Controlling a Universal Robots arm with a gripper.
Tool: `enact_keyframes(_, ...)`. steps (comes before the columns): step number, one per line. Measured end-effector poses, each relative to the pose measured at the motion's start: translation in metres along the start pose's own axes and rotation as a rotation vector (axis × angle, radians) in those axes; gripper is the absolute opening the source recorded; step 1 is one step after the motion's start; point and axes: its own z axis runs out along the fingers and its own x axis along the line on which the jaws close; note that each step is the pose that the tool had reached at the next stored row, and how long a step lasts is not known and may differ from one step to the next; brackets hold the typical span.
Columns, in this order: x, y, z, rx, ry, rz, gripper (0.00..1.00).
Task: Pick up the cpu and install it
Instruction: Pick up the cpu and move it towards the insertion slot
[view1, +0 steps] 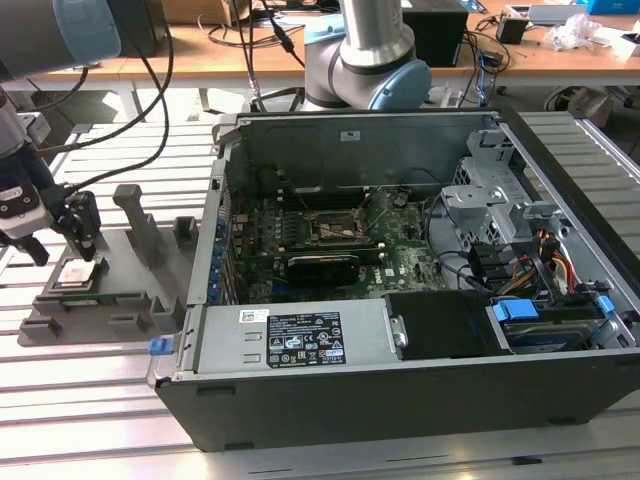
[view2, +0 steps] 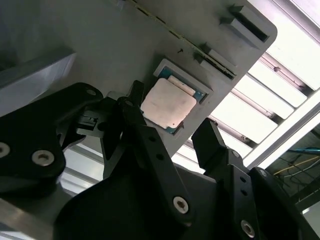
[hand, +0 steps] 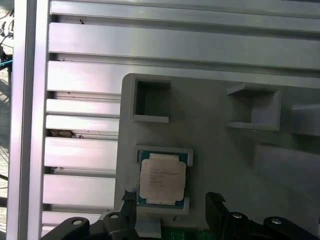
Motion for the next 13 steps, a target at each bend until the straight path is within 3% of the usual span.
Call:
enact_keyframes(9,0.0007,0.0006,0.0226,0.0,0.0,0.0,0.66)
enact_keyframes(13,0.0008,0.0008,0.0287,0.0,-0.0001,0.0,0.66)
